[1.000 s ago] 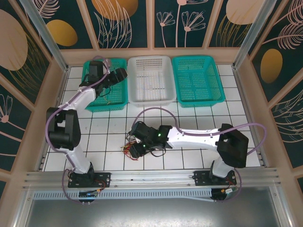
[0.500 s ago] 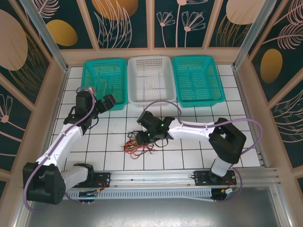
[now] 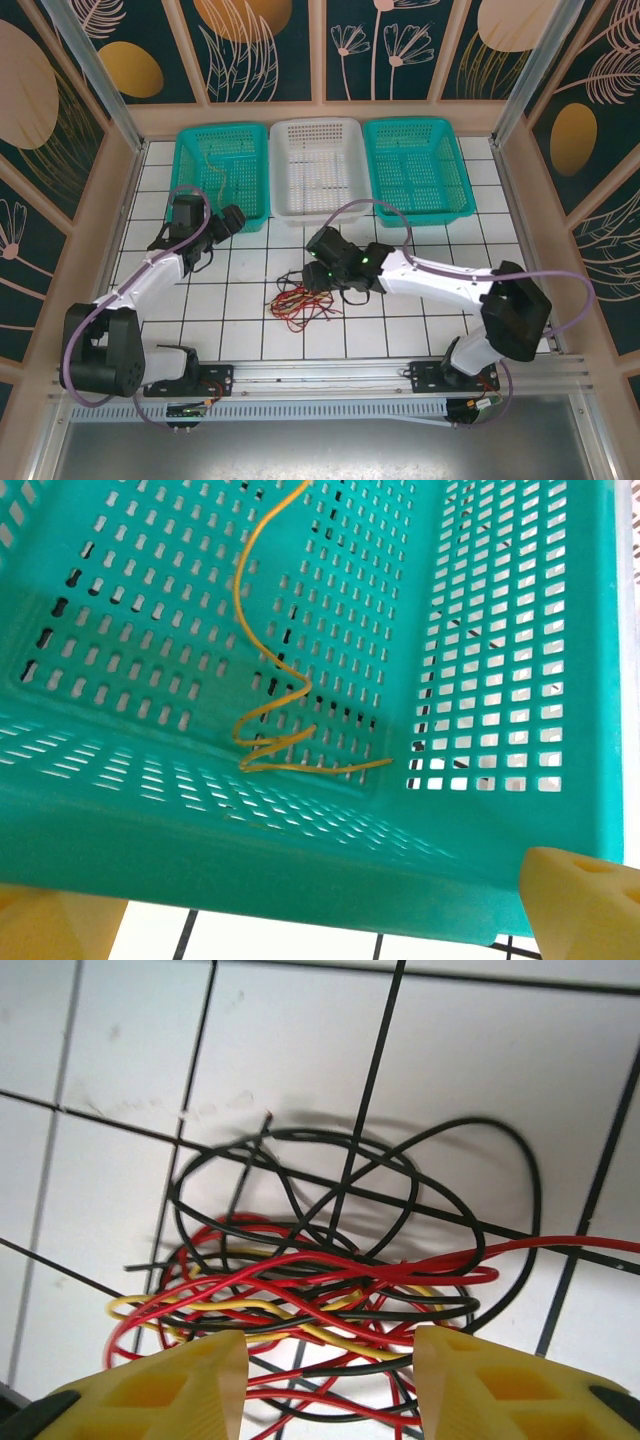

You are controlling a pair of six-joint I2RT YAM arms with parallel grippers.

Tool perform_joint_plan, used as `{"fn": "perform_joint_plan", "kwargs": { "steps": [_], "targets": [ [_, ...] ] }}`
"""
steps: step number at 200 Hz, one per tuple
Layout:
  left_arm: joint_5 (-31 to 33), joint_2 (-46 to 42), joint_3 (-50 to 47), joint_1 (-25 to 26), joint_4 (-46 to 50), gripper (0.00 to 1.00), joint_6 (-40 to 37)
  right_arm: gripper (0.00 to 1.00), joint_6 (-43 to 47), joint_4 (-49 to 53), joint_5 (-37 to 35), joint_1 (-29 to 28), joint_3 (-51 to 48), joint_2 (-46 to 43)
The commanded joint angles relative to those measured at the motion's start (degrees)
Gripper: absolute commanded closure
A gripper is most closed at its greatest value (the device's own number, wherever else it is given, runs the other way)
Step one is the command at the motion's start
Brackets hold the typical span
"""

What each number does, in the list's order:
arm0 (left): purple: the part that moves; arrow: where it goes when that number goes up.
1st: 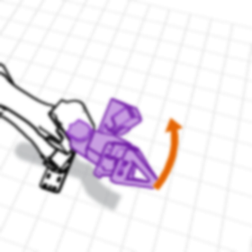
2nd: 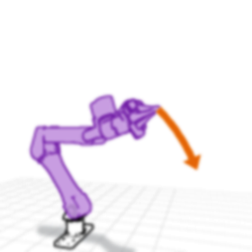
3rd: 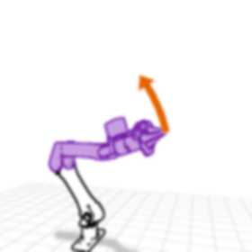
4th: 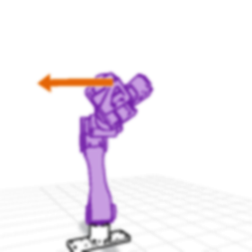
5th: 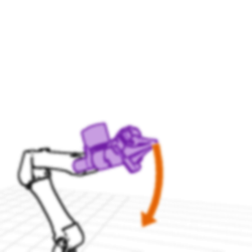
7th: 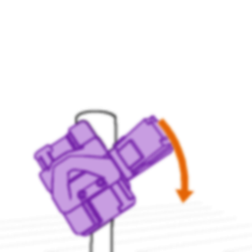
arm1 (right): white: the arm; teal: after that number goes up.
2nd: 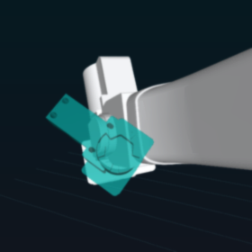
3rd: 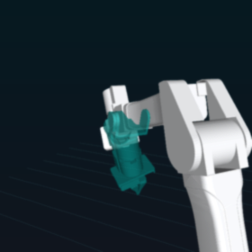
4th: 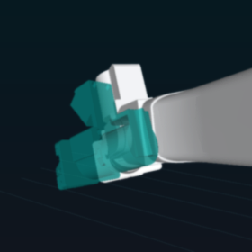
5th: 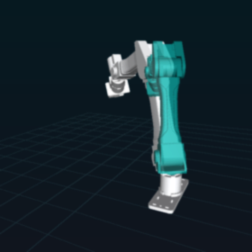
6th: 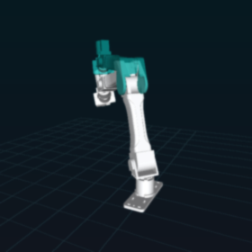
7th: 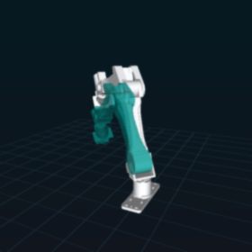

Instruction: Untangle the cables

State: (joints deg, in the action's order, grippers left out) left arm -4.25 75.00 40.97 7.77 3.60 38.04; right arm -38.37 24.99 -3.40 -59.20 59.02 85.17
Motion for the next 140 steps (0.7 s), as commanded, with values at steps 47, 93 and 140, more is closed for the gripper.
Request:
{"fn": "perform_joint_plan", "kwargs": {
  "steps": [47, 93, 140],
  "targets": [
    [-2.0, 1.7, 2.5, -0.4, -5.2, 0.02, -0.6, 0.41, -0.7, 7.0, -4.8, 0.2, -0.8, -4.3],
    [-9.6, -4.9, -0.6, -0.3, -4.0, 0.03, 3.1, 0.36, -1.0, 6.0, 0.1, 0.2, -3.0, -2.6],
    [-13.6, -18.1, -1.1, -0.3, 5.3, 0.04, 0.0, 0.39, -0.4, 3.8, 3.4, -2.9, -4.0, 3.1]
  ]
}}
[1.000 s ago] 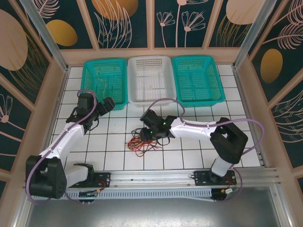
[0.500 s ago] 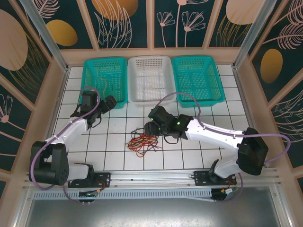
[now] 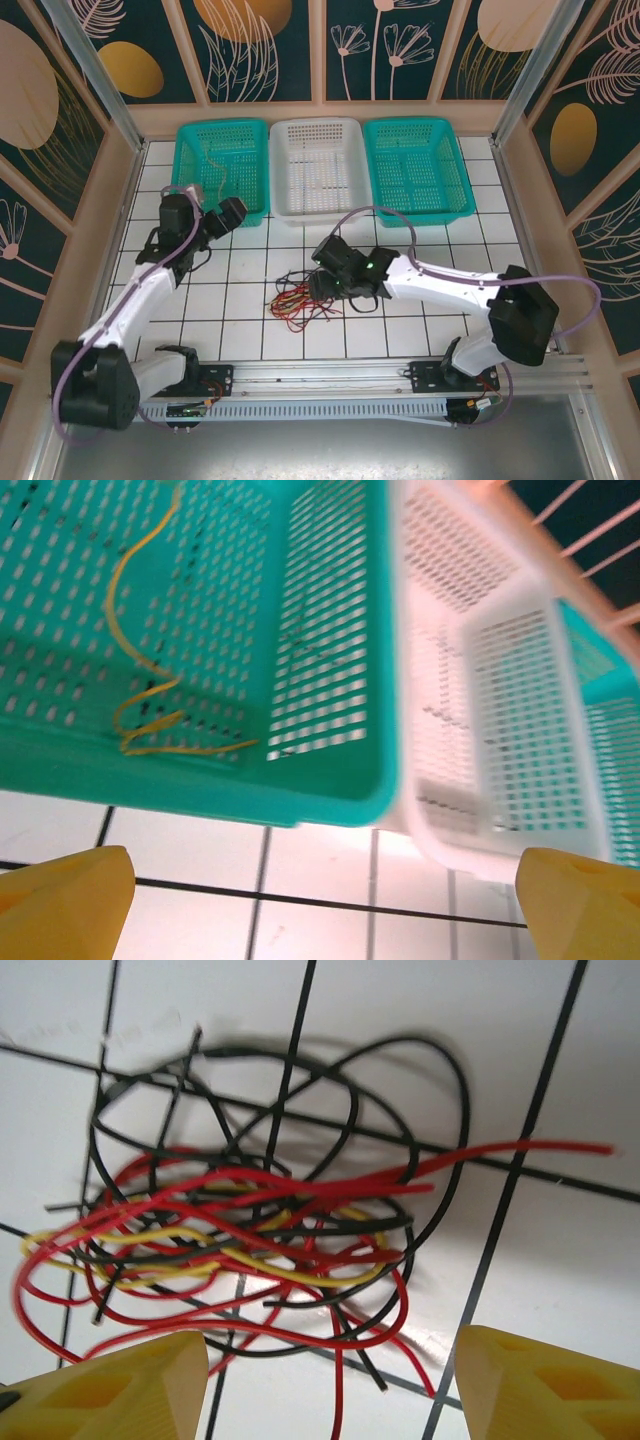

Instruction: Untangle the cables

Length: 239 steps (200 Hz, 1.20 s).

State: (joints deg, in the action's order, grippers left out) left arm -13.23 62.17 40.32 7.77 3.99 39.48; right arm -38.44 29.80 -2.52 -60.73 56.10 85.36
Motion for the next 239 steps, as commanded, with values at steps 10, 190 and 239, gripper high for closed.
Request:
{"fn": "perform_joint_plan", "kwargs": {
  "steps": [10, 190, 239],
  "targets": [
    [-6.6, -6.9, -0.8, -0.2, 5.8, 0.07, -1.5, 0.44, -0.6, -1.7, 3.7, -1.4, -1.0, 3.9],
    [-7.3, -3.6, -9.1, 20.7, -1.8, 0.81, 5.0, 1.00, -8.2, 14.2, -16.9, -3.2, 4.6, -6.0],
    [-9.5, -3.2, -7.4, 23.3, -4.3, 0.88, 4.0, 1.00, -3.3, 4.1, -11.0, 1.0, 6.4, -21.1]
  ]
}}
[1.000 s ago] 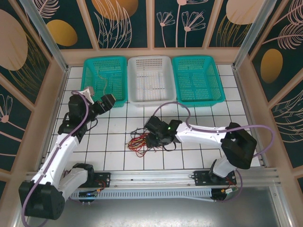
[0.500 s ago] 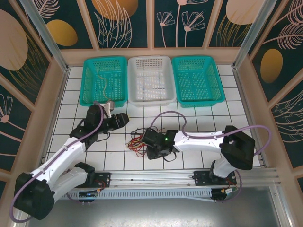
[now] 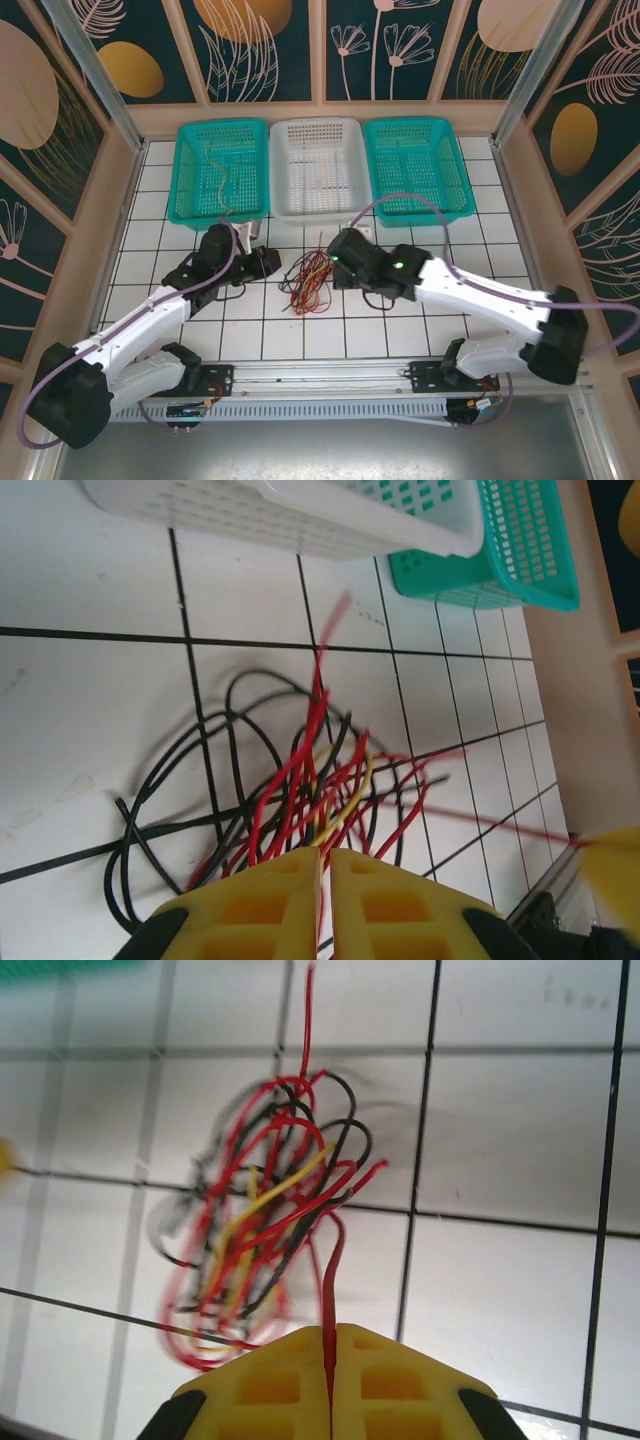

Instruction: Untangle the cables

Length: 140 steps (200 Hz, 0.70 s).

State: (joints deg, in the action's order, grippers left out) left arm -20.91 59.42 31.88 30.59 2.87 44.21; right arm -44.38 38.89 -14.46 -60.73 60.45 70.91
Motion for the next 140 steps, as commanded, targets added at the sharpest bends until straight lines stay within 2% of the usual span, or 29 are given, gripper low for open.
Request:
{"fn": "perform_joint_plan", "kwargs": {
  "steps": [1, 38, 61, 74, 106, 140],
  "targets": [
    [-1.8, -0.5, 1.1, 0.5, -3.2, 0.88, -0.8, 1.00, 2.7, -5.3, 1.0, 1.0, 2.1, -6.9],
    [-4.5, -1.8, 2.5, 0.5, -8.9, 0.73, -0.3, 1.00, 4.6, -9.7, 2.0, 1.8, 4.4, -13.4],
    [-7.2, -0.6, 2.7, 0.6, -12.0, 0.60, 0.5, 1.00, 5.8, -11.0, 2.9, 2.0, 5.2, -15.1],
    [-8.0, -0.7, 2.7, 0.7, -13.1, 0.56, 0.6, 1.00, 6.1, -11.0, 3.2, 2.0, 5.6, -15.1],
    [-11.0, -2.7, 1.2, 1.3, -19.3, 0.36, 1.8, 1.00, 8.8, -13.7, 5.9, 1.9, 8.2, -15.2],
    [-11.8, -3.3, 0.5, 1.8, -24.8, 0.30, 2.9, 1.00, 14.5, -15.9, 8.6, 1.4, 17.2, -13.6]
  ]
}}
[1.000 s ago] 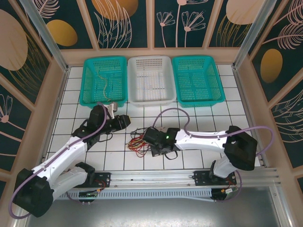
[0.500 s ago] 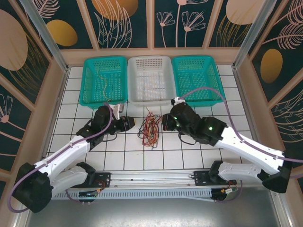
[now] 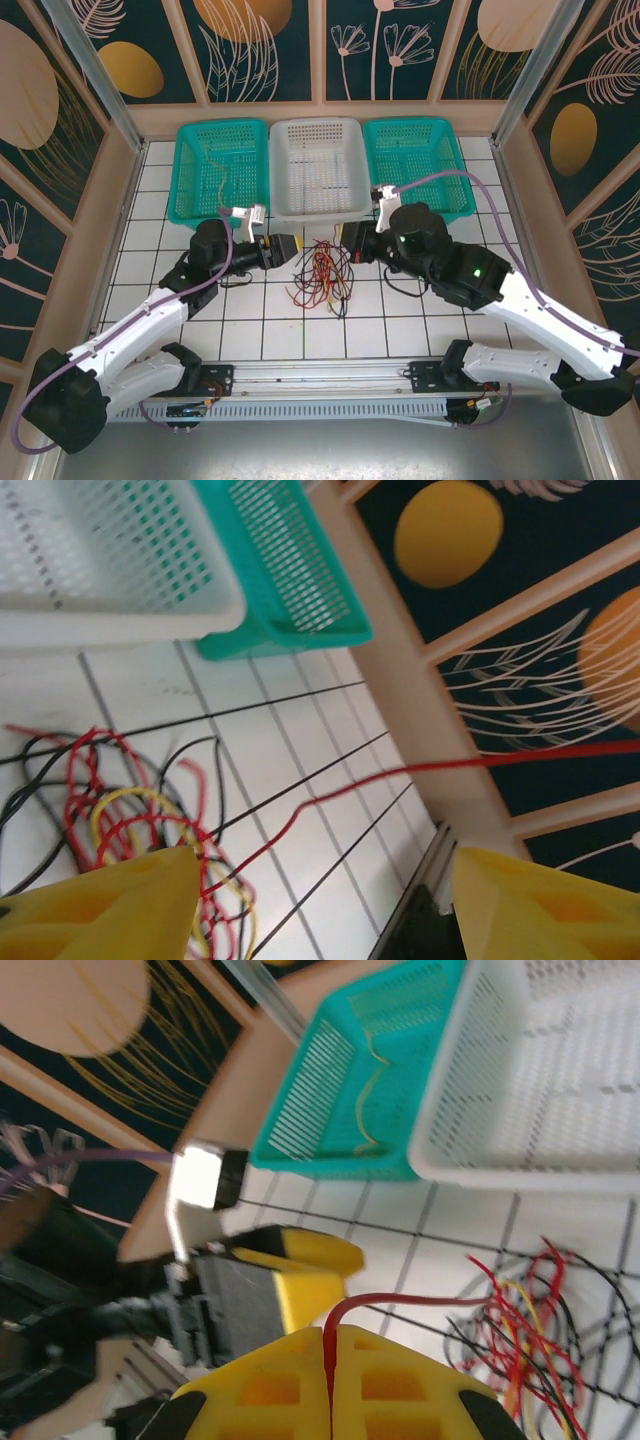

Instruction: Untangle the cables

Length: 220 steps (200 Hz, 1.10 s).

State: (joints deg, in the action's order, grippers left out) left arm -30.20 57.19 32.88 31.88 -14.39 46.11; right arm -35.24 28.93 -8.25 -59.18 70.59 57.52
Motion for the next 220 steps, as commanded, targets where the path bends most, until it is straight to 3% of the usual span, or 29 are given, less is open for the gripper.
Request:
{"fn": "perform_joint_plan", "kwargs": {
  "steps": [1, 42, 85, 133, 175, 220],
  "targets": [
    [-2.5, -1.0, -0.5, 0.6, -7.7, 0.30, 1.1, 1.00, 5.5, -6.0, 2.4, -0.1, 7.2, -0.1],
    [-1.6, -0.7, -0.5, 1.3, -10.6, 0.24, 1.1, 1.00, 9.1, -8.0, 2.0, -0.1, 12.4, 0.6],
    [0.3, 1.7, -1.0, 1.4, -11.0, 0.32, 1.3, 1.00, 10.9, -8.9, -1.4, 0.0, 15.6, 1.8],
    [7.5, 0.6, -1.1, 1.4, -5.9, 0.38, -0.1, 1.00, 10.3, -6.3, -10.0, 2.2, 17.4, 3.5],
    [14.7, 0.5, -0.7, 1.4, 0.9, 0.39, -0.3, 1.00, 7.9, 5.4, -13.6, 14.3, 27.1, 10.5],
    [15.2, 0.7, -0.4, 1.4, 4.1, 0.37, -0.8, 1.00, 11.8, 9.8, -7.7, 32.4, 36.0, 20.5]
  ]
}}
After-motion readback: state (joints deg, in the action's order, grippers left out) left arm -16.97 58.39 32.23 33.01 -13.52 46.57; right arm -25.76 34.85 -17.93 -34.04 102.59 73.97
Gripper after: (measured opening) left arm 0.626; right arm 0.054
